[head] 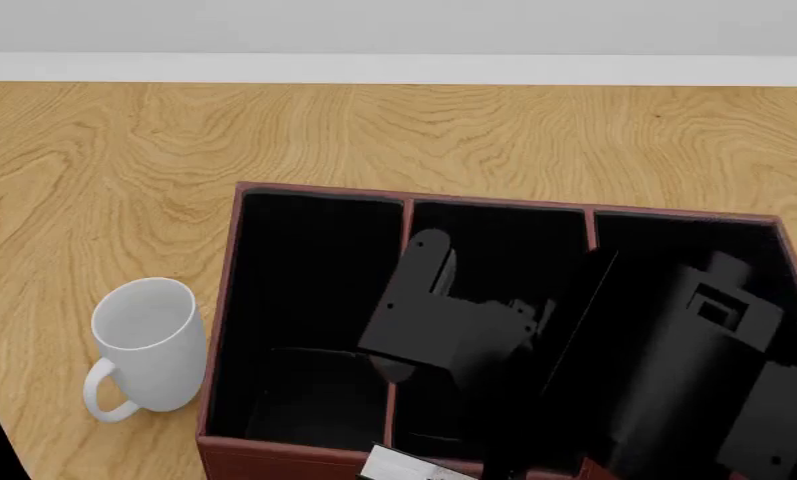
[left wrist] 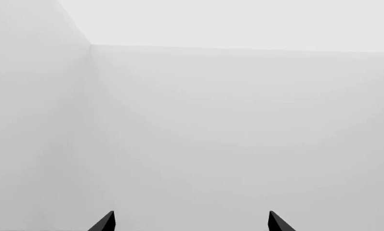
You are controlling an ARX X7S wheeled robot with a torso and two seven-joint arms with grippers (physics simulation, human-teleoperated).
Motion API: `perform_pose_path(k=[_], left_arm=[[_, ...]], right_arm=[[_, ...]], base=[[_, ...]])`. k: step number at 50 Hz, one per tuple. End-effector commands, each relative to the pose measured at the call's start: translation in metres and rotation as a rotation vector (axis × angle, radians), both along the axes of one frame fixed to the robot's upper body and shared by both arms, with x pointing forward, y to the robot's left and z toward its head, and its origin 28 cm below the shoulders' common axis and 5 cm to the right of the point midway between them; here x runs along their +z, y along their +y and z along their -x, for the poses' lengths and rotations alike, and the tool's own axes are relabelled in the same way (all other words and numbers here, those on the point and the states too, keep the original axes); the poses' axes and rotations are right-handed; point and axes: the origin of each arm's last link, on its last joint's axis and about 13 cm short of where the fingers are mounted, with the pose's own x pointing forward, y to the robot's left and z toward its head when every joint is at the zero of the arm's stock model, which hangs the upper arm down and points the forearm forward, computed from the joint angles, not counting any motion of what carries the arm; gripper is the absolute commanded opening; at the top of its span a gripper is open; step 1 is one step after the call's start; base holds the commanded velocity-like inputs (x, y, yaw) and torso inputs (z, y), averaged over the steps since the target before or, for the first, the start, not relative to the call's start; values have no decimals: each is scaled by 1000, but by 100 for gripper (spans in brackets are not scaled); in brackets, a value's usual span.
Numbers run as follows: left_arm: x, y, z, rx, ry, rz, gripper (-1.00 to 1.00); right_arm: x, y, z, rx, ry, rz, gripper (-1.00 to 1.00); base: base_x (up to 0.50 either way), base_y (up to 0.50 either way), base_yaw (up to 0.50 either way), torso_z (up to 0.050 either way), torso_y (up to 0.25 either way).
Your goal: Pick up the book and place it in the right compartment of the caddy.
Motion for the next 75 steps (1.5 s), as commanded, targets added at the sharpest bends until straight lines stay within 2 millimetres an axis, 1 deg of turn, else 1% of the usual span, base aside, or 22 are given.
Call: perform_pose_path(k=[1,12,18,35,51,75], left_arm=[[0,0,0,-1,0,2,100],[0,0,0,2,1,1,100],[0,0,-1,1,2,1,100],[-1,0,-1,1,9,0,100],[-1,0,-1,1,15,-1,100],[-2,0,-2,2,27,2,100]], right_arm=[[-8,6,-5,23,14,14,100],[-18,6,-13,9,27,22,100],[-23,6,-14,10,37,26,100],[-43,7,-14,19,78,38,100],[-55,7,-13,15,103,44,100],[-74,3,-16,-12,125,53,100]], base=[[0,0,0,0,0],[0,0,0,0,0],[0,0,0,0,0],[0,0,0,0,0],[0,0,0,0,0],[0,0,0,0,0]])
